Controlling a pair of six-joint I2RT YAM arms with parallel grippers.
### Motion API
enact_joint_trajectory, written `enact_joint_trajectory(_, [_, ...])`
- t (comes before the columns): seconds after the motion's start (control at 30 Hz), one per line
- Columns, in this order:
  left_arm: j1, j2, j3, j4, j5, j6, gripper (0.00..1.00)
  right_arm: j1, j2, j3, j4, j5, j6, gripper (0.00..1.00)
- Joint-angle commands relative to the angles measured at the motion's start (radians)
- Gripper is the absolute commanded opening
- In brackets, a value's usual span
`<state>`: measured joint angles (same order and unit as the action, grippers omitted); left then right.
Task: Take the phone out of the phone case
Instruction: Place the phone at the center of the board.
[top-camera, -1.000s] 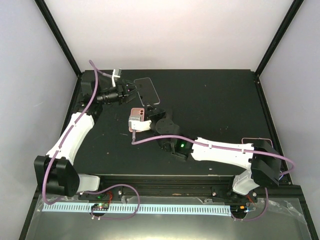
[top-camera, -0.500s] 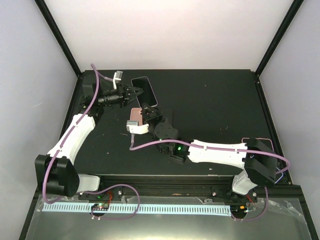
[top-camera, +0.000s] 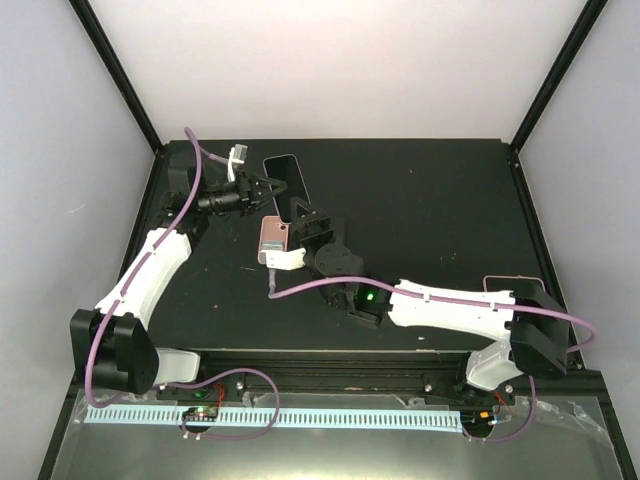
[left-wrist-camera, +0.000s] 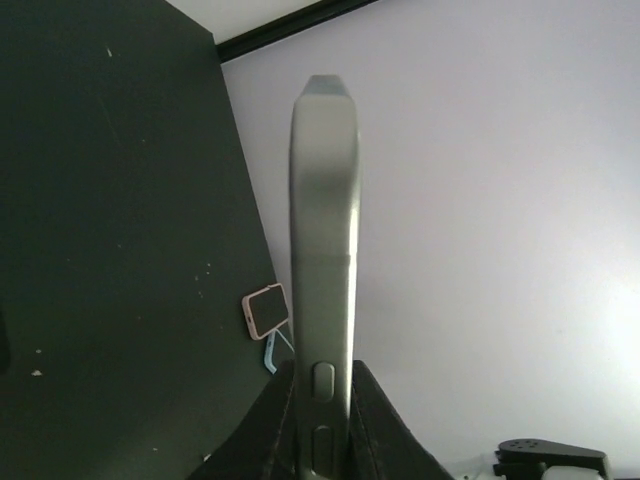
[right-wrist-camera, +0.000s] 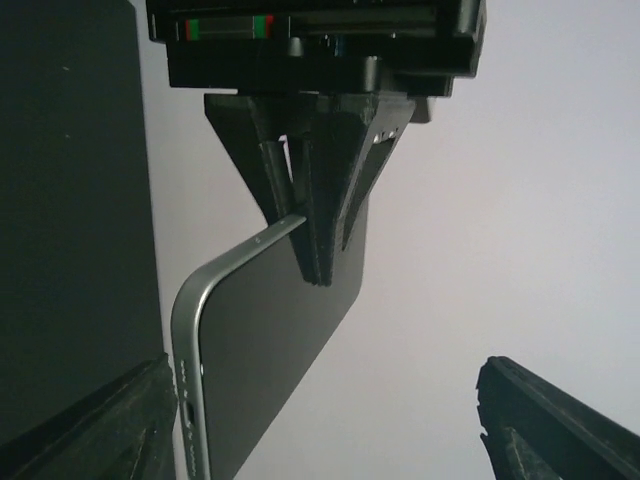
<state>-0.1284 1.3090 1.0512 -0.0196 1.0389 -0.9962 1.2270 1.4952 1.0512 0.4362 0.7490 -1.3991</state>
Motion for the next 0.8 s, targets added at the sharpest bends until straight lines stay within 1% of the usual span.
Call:
enact_joint_trajectory(0.0, [0.014,-0.002,0.054,-0.036,-0.023,0.115,0.01,-0.005,-0.060,0.015,-0.167,-0.029,0.164,0.85])
enact_joint_trajectory(0.13, [0.024,0.014,0.057,-0.025,-0.010,0.142,0.02,-0.034,-0.087,0.096,-0.394,-0.094,0.357,0.86])
enact_joint_trajectory(0.2, [0.026,0.019,0.071,-0.047,-0.009,0.191,0.02,-0.058,-0.100,0.147,-0.513,-0.155,0.452,0.87])
enact_joint_trajectory(0.33, [0.027,0.019,0.110,-0.122,-0.011,0.329,0.02,-0.124,-0.128,0.253,-0.768,-0.358,0.631,0.87])
enact_joint_trajectory(0.43, [0.026,0.006,0.108,-0.117,-0.004,0.370,0.02,-0.201,-0.144,0.329,-0.916,-0.546,0.743,0.87])
enact_joint_trajectory(0.5, [0.025,-0.005,0.084,-0.069,0.023,0.368,0.01,-0.258,-0.153,0.377,-0.972,-0.698,0.830,0.89])
enact_joint_trajectory(0.6, [0.016,-0.019,0.055,0.009,0.062,0.361,0.01,-0.345,-0.162,0.429,-1.014,-0.880,0.936,0.90])
enact_joint_trajectory(0.77, [-0.007,-0.066,0.011,0.174,0.123,0.347,0.02,-0.463,-0.174,0.459,-1.015,-1.125,1.100,0.91])
